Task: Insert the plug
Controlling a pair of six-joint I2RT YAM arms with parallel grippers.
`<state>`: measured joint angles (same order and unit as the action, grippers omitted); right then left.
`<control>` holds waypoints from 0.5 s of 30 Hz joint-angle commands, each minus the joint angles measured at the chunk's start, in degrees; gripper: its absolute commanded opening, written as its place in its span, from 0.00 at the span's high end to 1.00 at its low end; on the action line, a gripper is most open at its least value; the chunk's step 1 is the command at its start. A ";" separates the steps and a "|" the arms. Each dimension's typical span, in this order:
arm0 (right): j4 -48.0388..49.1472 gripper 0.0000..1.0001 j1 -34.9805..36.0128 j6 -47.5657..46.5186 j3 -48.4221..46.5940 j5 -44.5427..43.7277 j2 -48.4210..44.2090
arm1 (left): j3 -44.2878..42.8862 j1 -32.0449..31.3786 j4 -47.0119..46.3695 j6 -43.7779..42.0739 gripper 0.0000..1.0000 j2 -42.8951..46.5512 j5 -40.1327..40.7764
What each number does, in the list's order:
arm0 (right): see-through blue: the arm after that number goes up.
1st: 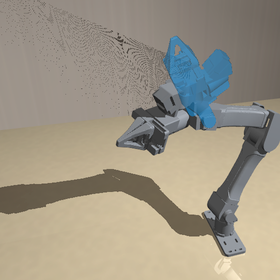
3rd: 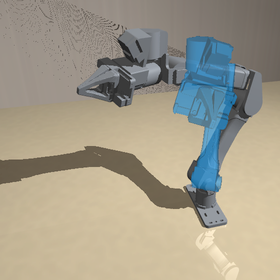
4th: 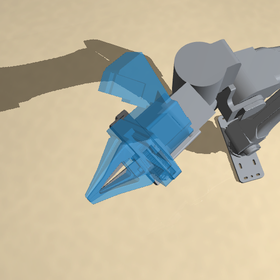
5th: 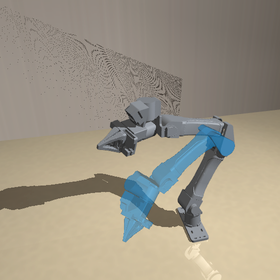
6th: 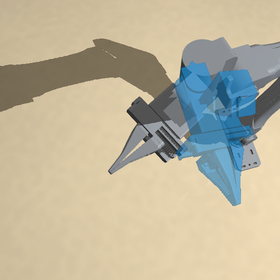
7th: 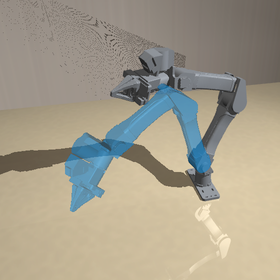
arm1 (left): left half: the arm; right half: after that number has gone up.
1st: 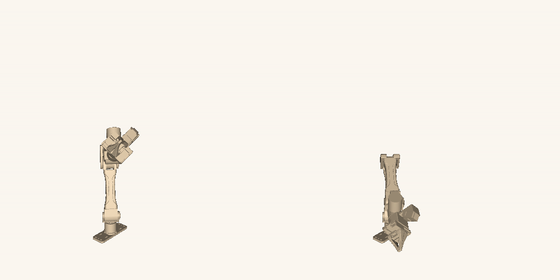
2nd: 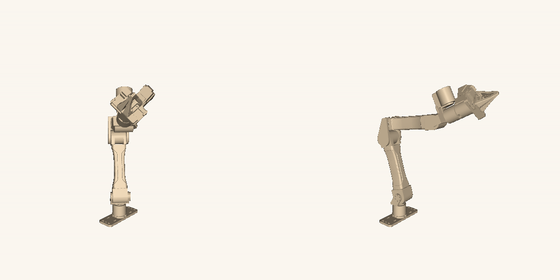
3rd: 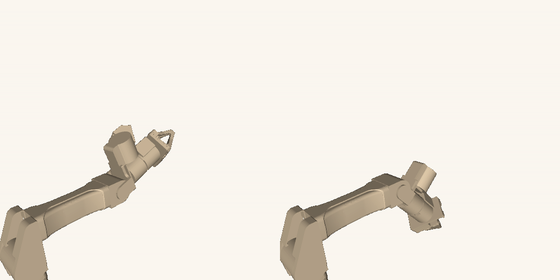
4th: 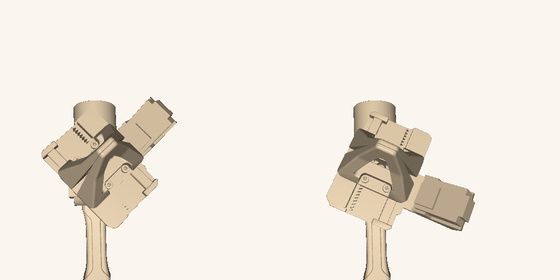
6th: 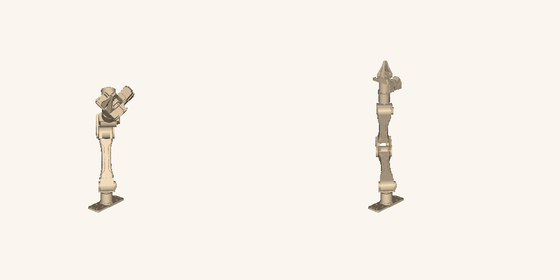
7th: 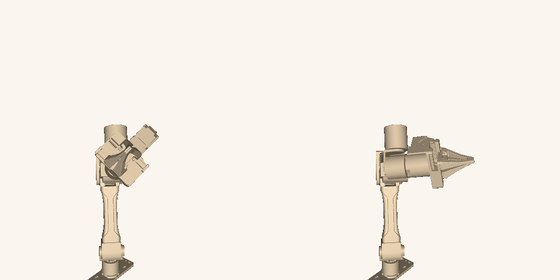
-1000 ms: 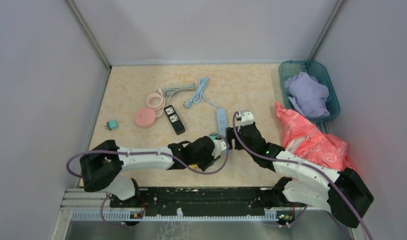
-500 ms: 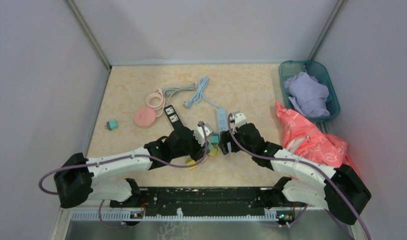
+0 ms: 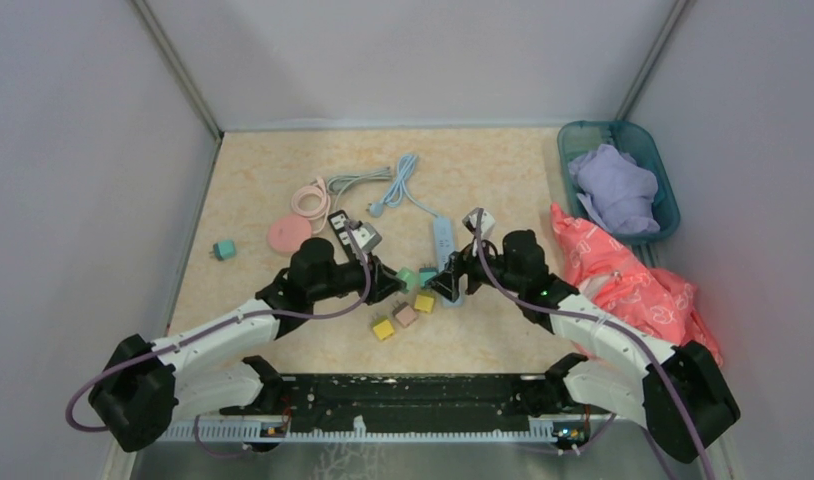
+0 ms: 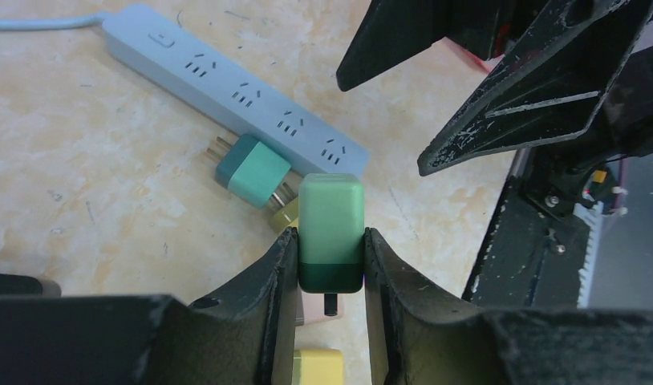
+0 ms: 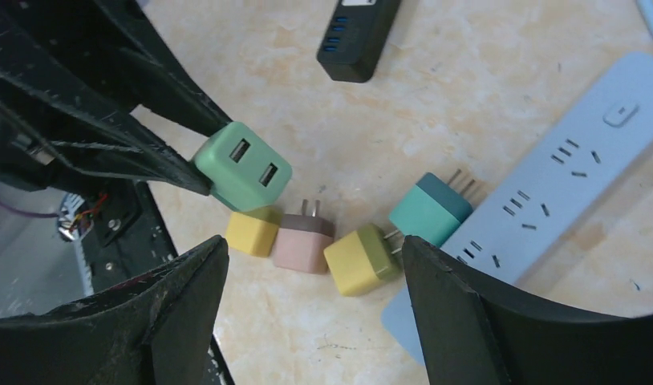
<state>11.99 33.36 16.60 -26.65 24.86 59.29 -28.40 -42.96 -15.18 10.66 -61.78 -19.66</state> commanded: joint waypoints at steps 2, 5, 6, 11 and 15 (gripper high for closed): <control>8.17 0.20 -4.08 -0.98 -1.47 16.08 -1.76 | 0.23 2.71 -9.55 4.08 0.93 0.76 -11.48; 8.54 0.21 -5.79 -1.06 -2.69 20.21 -1.04 | -0.25 3.68 -11.65 5.45 0.92 0.61 -14.99; 8.08 0.21 -5.85 -1.55 -3.29 21.37 -0.69 | -0.53 3.82 -12.18 5.75 0.92 0.54 -15.73; 7.31 0.22 -5.85 -3.10 -6.24 26.68 0.83 | -1.53 3.94 -14.88 7.05 0.92 -1.08 -19.45; 6.65 0.24 -5.85 -4.11 -7.77 29.10 1.96 | -2.75 3.93 -15.89 7.91 0.92 -2.85 -22.47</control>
<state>15.97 28.03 14.90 -30.50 48.14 60.36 -28.38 -39.35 -26.37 17.04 -63.22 -36.34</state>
